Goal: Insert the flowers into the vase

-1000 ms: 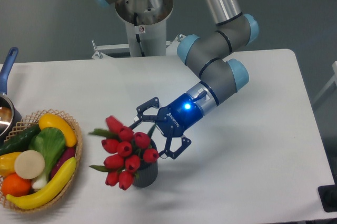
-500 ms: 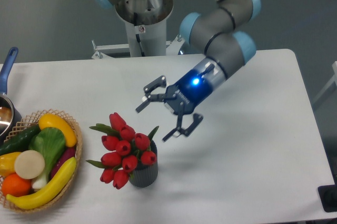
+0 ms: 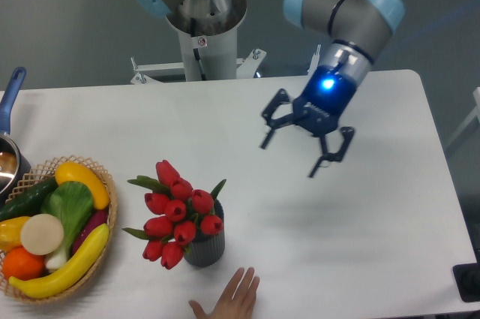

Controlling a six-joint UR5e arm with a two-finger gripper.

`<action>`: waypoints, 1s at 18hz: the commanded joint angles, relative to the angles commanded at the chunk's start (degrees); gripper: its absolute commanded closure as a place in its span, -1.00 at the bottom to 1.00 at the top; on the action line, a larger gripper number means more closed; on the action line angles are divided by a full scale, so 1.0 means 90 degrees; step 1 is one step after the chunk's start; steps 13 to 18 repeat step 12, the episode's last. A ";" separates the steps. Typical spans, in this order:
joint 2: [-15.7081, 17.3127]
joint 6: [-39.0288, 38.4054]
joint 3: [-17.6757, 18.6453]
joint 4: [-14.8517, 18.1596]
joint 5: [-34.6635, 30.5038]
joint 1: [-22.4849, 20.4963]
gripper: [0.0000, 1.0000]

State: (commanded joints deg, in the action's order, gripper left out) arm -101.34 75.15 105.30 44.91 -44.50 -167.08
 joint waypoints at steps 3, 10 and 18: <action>-0.0039 0.0049 -0.0215 0.0019 -0.1651 -0.0098 -1.00; -0.0331 0.1064 -0.0138 0.0049 -0.3327 0.0000 -1.00; -0.0390 0.1055 -0.0108 0.0049 -0.3540 0.0067 -1.00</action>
